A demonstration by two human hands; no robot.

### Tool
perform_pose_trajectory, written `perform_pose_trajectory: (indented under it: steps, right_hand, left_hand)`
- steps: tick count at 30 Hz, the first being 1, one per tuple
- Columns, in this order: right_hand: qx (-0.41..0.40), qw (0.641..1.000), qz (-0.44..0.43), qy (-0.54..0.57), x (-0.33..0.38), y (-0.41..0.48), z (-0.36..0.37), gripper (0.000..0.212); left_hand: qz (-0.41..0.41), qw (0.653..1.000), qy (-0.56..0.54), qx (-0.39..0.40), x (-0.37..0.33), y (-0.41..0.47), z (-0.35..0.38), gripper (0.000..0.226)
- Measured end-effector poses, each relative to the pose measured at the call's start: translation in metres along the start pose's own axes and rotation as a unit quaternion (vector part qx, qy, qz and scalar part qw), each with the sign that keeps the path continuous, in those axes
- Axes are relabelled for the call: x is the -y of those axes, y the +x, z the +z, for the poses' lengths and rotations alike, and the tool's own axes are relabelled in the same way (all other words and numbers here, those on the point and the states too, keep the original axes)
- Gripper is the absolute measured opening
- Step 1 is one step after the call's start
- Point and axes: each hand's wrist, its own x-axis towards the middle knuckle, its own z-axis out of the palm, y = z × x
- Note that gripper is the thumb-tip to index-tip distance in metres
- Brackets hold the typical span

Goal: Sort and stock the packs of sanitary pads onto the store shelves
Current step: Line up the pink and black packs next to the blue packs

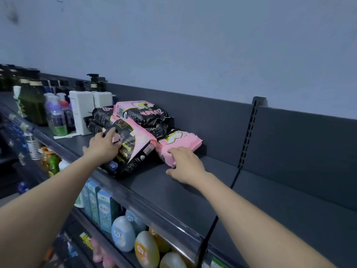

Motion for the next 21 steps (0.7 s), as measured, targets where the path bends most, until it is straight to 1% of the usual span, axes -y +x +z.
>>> perform_pose_trajectory:
  steps: [1,2,3,4,5,6,8,9,10,12,13,14,15,16,17,18,19,20,21]
  right_hand:
    - [-0.001,1.0,-0.008,-0.001,0.002,0.004,0.001,0.059]
    - [-0.002,1.0,-0.017,0.0,0.004,0.009,0.003,0.061]
    - [-0.005,1.0,-0.028,0.003,0.006,0.012,0.004,0.065]
    - [-0.007,0.999,-0.039,0.008,0.009,0.015,0.005,0.072]
    - [-0.01,0.999,-0.049,0.008,0.011,0.018,0.007,0.08]
    - [-0.01,0.998,-0.057,0.003,0.013,0.021,0.008,0.087]
    - [-0.012,0.998,-0.062,-0.014,0.016,0.028,0.013,0.098]
    - [-0.021,0.998,-0.058,-0.013,0.015,0.032,0.016,0.103]
    - [-0.036,0.998,-0.051,-0.006,0.014,0.036,0.018,0.108]
    - [-0.103,0.994,-0.045,-0.01,0.014,0.042,0.02,0.112]
    - [-0.153,0.987,-0.055,-0.018,0.013,0.044,0.019,0.108]
    - [-0.206,0.975,-0.076,-0.018,0.011,0.046,0.017,0.102]
    - [-0.252,0.962,-0.103,-0.006,0.01,0.047,0.012,0.094]
    - [-0.277,0.953,-0.117,0.025,0.01,0.046,0.007,0.083]
    - [-0.283,0.95,-0.111,0.074,0.011,0.045,0.0,0.069]
    - [-0.273,0.948,-0.078,0.141,0.014,0.042,-0.008,0.055]
    - [-0.267,0.938,-0.027,0.218,0.017,0.04,-0.016,0.046]
    - [-0.277,0.909,0.026,0.31,0.016,0.04,-0.021,0.044]
    - [-0.297,0.869,0.071,0.39,0.011,0.042,-0.023,0.043]
  left_hand:
    - [-0.016,0.999,-0.028,0.014,0.005,0.008,-0.002,0.081]
    - [-0.032,0.995,-0.084,0.03,0.01,0.017,-0.002,0.096]
    - [-0.041,0.986,-0.154,0.052,0.012,0.02,-0.003,0.103]
    - [-0.042,0.97,-0.227,0.08,0.011,0.02,-0.003,0.098]
    - [-0.039,0.957,-0.27,0.101,0.012,0.024,-0.003,0.086]
    - [-0.024,0.952,-0.282,0.114,0.013,0.029,-0.001,0.077]
    - [-0.001,0.946,-0.293,0.134,0.012,0.034,-0.002,0.071]
    - [0.007,0.938,-0.312,0.149,0.01,0.035,-0.003,0.071]
    - [0.016,0.926,-0.337,0.173,0.008,0.036,-0.006,0.076]
    - [0.024,0.894,-0.39,0.218,0.003,0.038,-0.011,0.097]
    - [0.032,0.881,-0.409,0.237,-0.001,0.038,-0.013,0.101]
    - [0.033,0.873,-0.417,0.248,-0.007,0.037,-0.016,0.097]
    - [0.031,0.872,-0.419,0.251,-0.011,0.039,-0.019,0.088]
    - [0.031,0.875,-0.415,0.246,-0.016,0.04,-0.023,0.079]
    - [0.034,0.873,-0.421,0.244,-0.019,0.041,-0.027,0.072]
    - [0.036,0.857,-0.448,0.252,-0.023,0.042,-0.03,0.068]
    - [0.033,0.834,-0.484,0.263,-0.027,0.044,-0.031,0.068]
    - [0.025,0.821,-0.507,0.262,-0.032,0.046,-0.03,0.073]
    - [0.024,0.826,-0.506,0.247,-0.038,0.046,-0.027,0.073]
